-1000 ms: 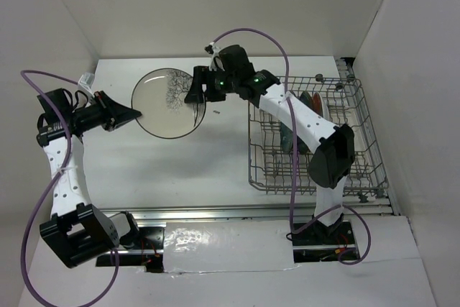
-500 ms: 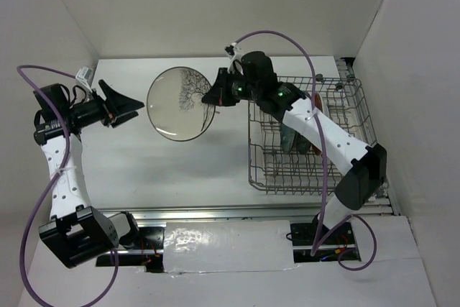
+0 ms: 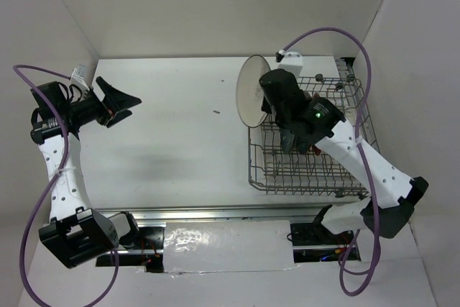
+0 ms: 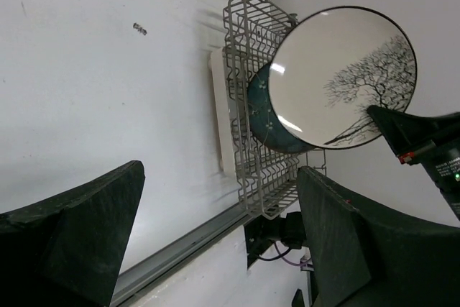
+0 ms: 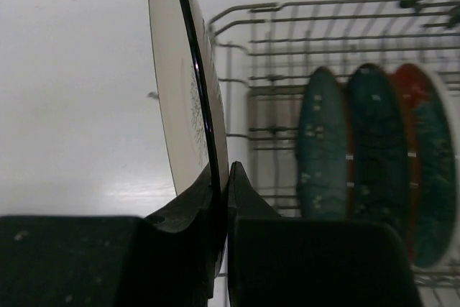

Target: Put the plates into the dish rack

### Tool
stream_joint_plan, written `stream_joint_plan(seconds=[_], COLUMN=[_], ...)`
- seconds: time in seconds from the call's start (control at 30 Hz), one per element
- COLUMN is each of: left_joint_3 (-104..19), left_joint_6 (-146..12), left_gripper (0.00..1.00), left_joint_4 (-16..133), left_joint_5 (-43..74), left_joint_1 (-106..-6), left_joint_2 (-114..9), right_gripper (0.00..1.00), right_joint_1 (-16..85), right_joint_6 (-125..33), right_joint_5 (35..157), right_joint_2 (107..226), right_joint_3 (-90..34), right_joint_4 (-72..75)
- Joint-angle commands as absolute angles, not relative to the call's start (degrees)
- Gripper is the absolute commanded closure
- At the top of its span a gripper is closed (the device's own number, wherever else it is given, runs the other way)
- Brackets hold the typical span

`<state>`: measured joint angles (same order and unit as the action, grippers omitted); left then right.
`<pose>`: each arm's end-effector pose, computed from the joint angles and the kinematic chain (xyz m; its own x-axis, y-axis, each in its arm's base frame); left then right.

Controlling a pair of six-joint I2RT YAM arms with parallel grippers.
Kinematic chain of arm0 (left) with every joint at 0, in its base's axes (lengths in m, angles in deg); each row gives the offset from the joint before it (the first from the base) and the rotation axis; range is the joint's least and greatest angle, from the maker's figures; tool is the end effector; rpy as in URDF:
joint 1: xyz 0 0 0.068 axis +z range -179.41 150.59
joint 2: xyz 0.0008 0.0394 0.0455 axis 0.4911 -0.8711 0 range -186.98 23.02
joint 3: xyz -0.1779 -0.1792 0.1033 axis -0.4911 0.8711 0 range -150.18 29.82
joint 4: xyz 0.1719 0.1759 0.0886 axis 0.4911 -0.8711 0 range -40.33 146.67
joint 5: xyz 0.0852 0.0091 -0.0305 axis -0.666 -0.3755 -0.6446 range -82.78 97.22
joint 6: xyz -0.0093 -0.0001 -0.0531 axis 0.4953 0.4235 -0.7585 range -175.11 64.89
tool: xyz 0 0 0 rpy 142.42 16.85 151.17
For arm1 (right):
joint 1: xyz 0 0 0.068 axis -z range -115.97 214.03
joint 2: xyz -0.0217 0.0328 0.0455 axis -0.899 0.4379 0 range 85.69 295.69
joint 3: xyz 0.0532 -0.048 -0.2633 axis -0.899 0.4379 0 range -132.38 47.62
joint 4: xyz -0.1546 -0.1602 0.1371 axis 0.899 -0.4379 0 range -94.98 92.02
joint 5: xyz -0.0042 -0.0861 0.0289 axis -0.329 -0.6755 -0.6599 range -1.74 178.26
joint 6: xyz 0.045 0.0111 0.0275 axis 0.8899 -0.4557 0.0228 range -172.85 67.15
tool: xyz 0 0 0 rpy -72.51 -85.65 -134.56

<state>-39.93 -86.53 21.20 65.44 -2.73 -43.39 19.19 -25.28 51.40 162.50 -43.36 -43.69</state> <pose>0.2227 0.0781 0.3804 -0.6175 -0.6176 -0.4871 0.0994 0.5530 -0.8272 0.2065 0.1752 0.4352 -0.4221 0.1024 -0.9007 -0.0071 0.9932 0.1163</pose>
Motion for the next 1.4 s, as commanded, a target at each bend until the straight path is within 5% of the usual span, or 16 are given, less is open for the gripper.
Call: stream_joint_plan(seconds=[0.0, 0.37, 1.37], left_joint_3=[-39.7, -39.7, -37.94], left_joint_6=[-87.63, -86.93, -85.17], left_gripper=[0.01, 0.01, 0.01], left_joint_4=[21.78, 21.25, 21.07], left_joint_5=[64.18, 61.27, 61.27], left_joint_1=[-2.69, -2.78, -2.78], left_joint_2=[-43.42, -42.54, -42.81], right_gripper=[1.0, 1.0, 1.0], right_joint_1=[18.16, 15.25, 18.59], right_joint_6=[-25.08, -16.03, -19.71], right_joint_5=[32.04, 21.73, 33.5], right_joint_2=[159.43, 163.64, 167.86], right_joint_3=[-46.51, -45.28, -33.42], right_joint_4=[-47.09, -61.52, -50.54])
